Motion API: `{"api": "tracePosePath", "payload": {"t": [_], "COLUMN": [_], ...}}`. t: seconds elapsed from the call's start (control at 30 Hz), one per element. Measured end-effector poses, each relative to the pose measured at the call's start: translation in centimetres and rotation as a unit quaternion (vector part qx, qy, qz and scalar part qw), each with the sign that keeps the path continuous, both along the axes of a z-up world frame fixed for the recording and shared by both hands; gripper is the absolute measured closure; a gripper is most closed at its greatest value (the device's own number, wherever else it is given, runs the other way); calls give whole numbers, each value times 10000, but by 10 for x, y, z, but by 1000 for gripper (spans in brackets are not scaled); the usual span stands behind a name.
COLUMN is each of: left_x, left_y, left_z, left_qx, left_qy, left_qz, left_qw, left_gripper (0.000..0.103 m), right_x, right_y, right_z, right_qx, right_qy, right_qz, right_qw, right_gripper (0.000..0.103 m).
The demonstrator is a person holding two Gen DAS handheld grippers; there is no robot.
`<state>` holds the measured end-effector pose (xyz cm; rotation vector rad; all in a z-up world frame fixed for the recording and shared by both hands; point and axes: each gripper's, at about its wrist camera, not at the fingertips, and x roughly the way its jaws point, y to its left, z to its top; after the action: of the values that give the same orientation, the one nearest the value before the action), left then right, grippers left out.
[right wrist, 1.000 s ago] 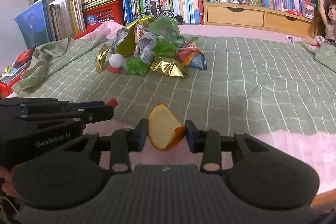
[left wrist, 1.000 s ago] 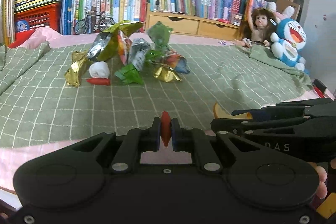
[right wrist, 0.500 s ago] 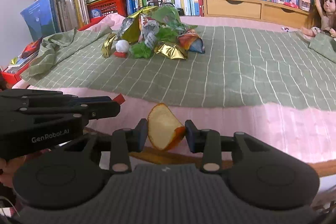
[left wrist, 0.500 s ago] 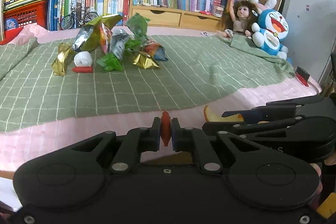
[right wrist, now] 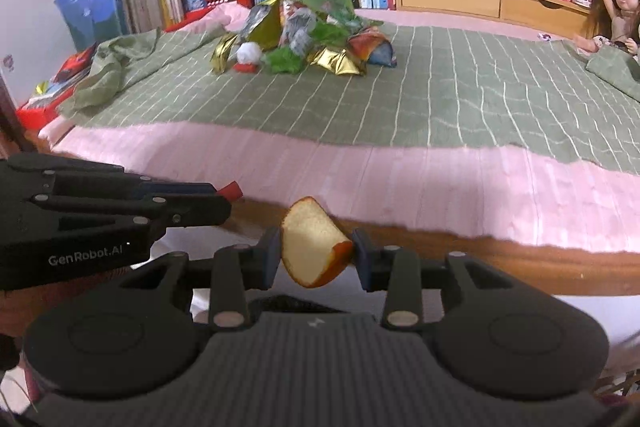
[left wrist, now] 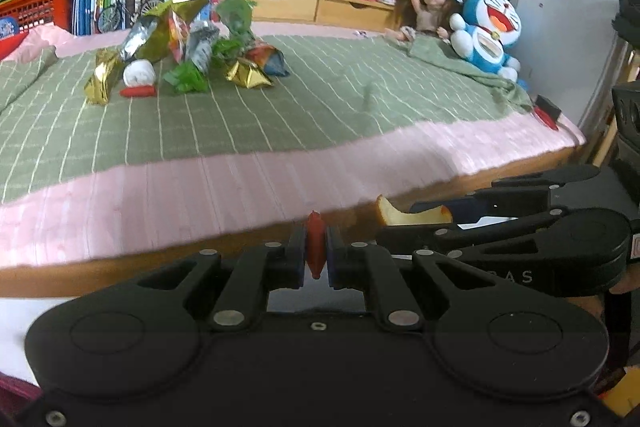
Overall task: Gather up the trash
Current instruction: 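Carry the red stick and apple slice down to the black bin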
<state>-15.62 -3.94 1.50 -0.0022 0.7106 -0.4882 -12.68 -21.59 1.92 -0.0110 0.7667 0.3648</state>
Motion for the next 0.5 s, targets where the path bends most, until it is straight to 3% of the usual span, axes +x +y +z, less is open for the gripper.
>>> {"api": "tracePosePath", "payload": {"t": [0.23, 0.5], "left_x": [-10, -2], "left_y": [4, 7], "left_z": [-18, -52], "left_qx": [105, 181], "left_qy": [367, 1129], "left_qz": [-25, 3], "left_qw": [9993, 9934], "left_gripper": [93, 93], "right_x": [-11, -7], "right_y": [0, -5], "right_z": [-15, -42], "right_qx": [-43, -29], "right_qy": [383, 1072], "right_qz": [99, -37], "right_qw": [9992, 9942], "right_gripper": [61, 60]}}
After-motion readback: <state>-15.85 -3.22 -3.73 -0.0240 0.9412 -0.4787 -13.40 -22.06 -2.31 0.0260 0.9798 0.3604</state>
